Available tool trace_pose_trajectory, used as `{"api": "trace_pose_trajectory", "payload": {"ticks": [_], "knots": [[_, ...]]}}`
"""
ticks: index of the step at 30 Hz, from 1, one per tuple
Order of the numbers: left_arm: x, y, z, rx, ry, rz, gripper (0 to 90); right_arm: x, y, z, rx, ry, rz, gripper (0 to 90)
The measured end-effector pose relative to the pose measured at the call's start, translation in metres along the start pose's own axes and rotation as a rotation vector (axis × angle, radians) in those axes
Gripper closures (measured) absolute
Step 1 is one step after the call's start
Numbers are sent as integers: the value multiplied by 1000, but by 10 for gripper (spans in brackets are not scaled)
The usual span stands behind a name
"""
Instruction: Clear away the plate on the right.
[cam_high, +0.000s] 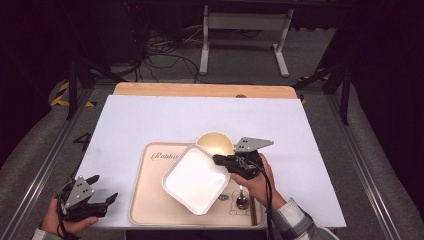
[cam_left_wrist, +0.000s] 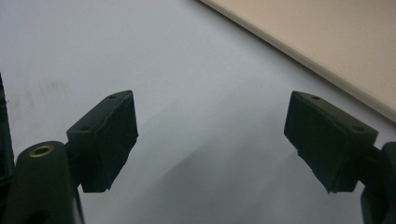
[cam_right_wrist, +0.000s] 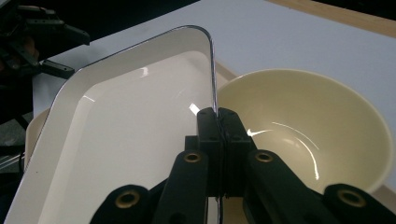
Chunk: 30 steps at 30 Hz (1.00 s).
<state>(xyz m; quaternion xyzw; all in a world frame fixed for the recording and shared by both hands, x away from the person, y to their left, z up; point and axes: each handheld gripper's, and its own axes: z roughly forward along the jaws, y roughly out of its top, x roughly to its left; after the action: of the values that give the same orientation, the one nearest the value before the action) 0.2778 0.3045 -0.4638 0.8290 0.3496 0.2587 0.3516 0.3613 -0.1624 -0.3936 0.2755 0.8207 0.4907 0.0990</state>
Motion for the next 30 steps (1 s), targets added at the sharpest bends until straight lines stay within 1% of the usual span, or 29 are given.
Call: {"api": "trace_pose_trajectory", "payload": {"ticks": [1,4,9,17,19,22,28,30], "knots": [[0,0,0,1,1,-5,183,1,0,3,8,8,-5,890],[-1,-1,-1,3,0,-5,183,3,0,7,15,14,-5,890],[-1,-2,-2,3,1,-7,183,8,-1,20,58,35,-32,889],[0,-4,-3,4,5,-11,182,11,-4,31,89,37,-48,889],[-1,-3,-3,4,6,-10,182,11,-5,34,104,36,-59,888],[0,-3,-3,6,2,-8,182,12,-7,38,124,41,-60,886],[0,-3,-3,6,2,-8,181,12,-10,43,135,50,-61,887],[0,-4,-3,4,5,-10,181,13,-10,43,138,43,-72,887]]}}
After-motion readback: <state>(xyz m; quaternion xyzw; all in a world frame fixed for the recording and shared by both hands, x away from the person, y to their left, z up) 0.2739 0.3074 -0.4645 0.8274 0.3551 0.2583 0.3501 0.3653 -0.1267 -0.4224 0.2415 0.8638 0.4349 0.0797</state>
